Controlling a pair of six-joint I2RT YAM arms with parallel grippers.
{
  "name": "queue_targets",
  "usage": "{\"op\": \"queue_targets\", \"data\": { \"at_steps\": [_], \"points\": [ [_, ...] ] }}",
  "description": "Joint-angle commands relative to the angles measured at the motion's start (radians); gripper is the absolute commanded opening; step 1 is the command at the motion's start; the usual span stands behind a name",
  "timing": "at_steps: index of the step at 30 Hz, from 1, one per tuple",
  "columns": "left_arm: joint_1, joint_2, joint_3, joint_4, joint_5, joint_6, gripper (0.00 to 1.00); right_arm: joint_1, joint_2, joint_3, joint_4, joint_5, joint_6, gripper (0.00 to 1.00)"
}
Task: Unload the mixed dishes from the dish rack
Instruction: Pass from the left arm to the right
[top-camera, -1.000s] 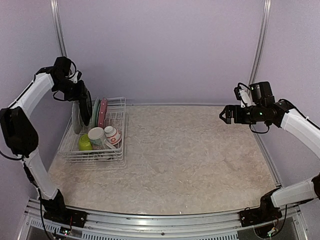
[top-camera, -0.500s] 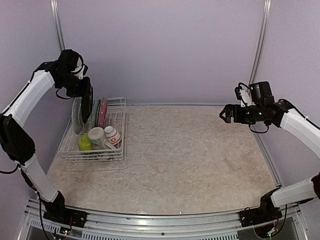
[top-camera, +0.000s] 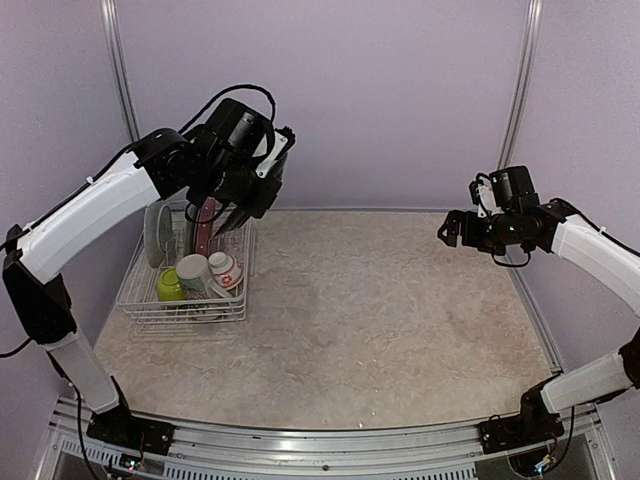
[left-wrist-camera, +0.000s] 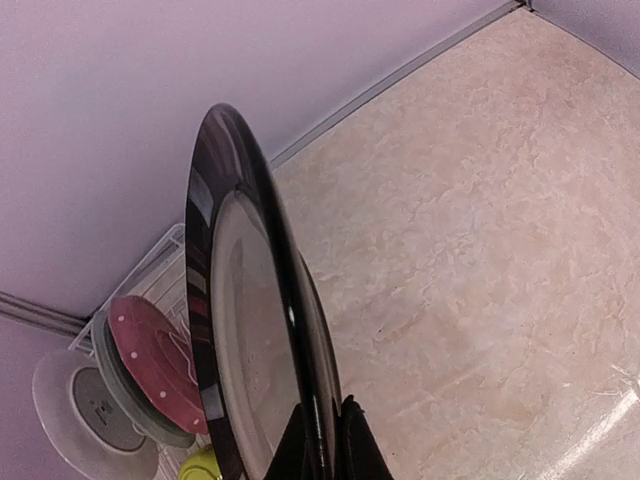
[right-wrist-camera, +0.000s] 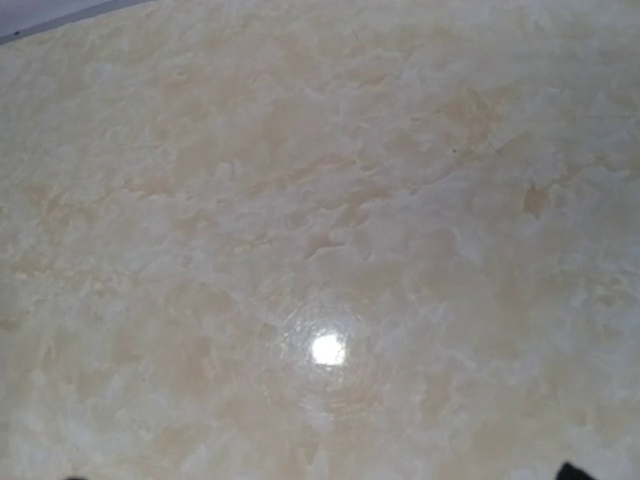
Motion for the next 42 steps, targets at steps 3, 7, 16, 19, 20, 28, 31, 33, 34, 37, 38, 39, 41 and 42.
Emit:
{"op": "queue_targets", "data": {
  "at_steps": [3,7,16,19,20,28,31,33,34,37,38,39,41,42],
  "points": [
    [-0.095,0.034,-0.029,0.311,-0.246,0.230,0.00,0.009,0.014,0.024,0.030,-0.076,0.081,1.00],
    [-0.174,0.009,-0.198,0.473,-0.232,0.298,0.00,0.009,0.040,0.044,0.090,-0.195,0.143,1.00],
    [-0.242,0.026,-0.422,0.709,-0.219,0.360,0.00,0.012,0.220,0.121,0.280,-0.471,0.314,1.00],
    [-0.254,0.033,-0.471,0.751,-0.222,0.386,0.00,0.042,0.276,0.141,0.328,-0.523,0.389,1.00],
    [-0.261,0.038,-0.485,0.767,-0.223,0.393,0.00,0.058,0.297,0.143,0.350,-0.540,0.411,1.00],
    [-0.341,0.067,-0.544,0.823,-0.238,0.451,0.00,0.172,0.376,0.143,0.456,-0.484,0.498,1.00],
    [-0.346,0.090,-0.542,0.821,-0.235,0.453,0.00,0.201,0.393,0.139,0.436,-0.473,0.490,0.99],
    [-0.352,0.106,-0.538,0.816,-0.244,0.455,0.00,0.207,0.403,0.140,0.404,-0.469,0.476,0.98],
    [-0.356,0.112,-0.539,0.818,-0.251,0.461,0.00,0.210,0.409,0.139,0.394,-0.471,0.471,0.98],
    [-0.382,0.148,-0.535,0.829,-0.280,0.494,0.00,0.218,0.436,0.144,0.387,-0.494,0.469,0.91],
    [-0.386,0.161,-0.530,0.829,-0.285,0.500,0.00,0.222,0.448,0.153,0.378,-0.492,0.465,0.87],
    [-0.389,0.167,-0.524,0.822,-0.288,0.501,0.00,0.226,0.459,0.162,0.367,-0.490,0.458,0.80],
    [-0.389,0.183,-0.512,0.811,-0.295,0.496,0.00,0.231,0.477,0.169,0.365,-0.499,0.451,0.77],
    [-0.389,0.193,-0.510,0.810,-0.294,0.497,0.00,0.234,0.483,0.169,0.365,-0.501,0.451,0.74]
  ]
}}
